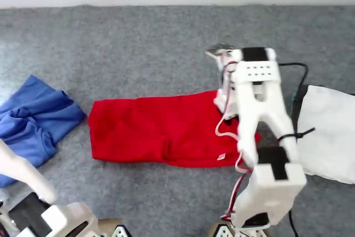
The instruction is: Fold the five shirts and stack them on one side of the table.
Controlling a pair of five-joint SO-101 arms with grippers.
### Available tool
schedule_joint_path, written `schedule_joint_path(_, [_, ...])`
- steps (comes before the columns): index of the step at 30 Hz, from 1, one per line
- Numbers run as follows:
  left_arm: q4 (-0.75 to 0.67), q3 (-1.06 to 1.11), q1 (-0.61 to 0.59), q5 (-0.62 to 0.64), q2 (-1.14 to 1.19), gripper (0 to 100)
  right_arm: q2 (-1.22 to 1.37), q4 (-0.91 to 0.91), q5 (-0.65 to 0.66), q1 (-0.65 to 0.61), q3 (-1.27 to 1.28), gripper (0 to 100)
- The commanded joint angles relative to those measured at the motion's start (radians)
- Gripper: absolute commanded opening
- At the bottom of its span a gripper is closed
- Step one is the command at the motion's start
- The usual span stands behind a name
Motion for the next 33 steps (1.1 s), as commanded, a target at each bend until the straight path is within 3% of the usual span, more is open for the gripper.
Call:
schedule_joint_path(1, [0.017,-0.005,0.002,0.0,-0.046,2,-0.156,0.059,0.011,-0.12,-0.008,0.9])
schedule_joint_path(9, [0.015,-0.008,0.005,0.0,-0.048,2,-0.225,0.018,-0.054,-0.429,-0.018,0.9])
schedule_joint_path(18, [0.015,-0.007,-0.003,0.008,-0.049,2,-0.11,-0.237,-0.066,-0.608,-0.02,0.9])
schedule_joint_path(23, [0.017,-0.008,-0.003,0.071,-0.049,2,-0.045,-0.317,-0.157,-0.662,-0.098,1.1])
schedule_joint_path(33, [0.017,-0.008,-0.003,0.071,-0.049,2,0.312,-0.308,-0.163,-0.707,-0.56,2.2])
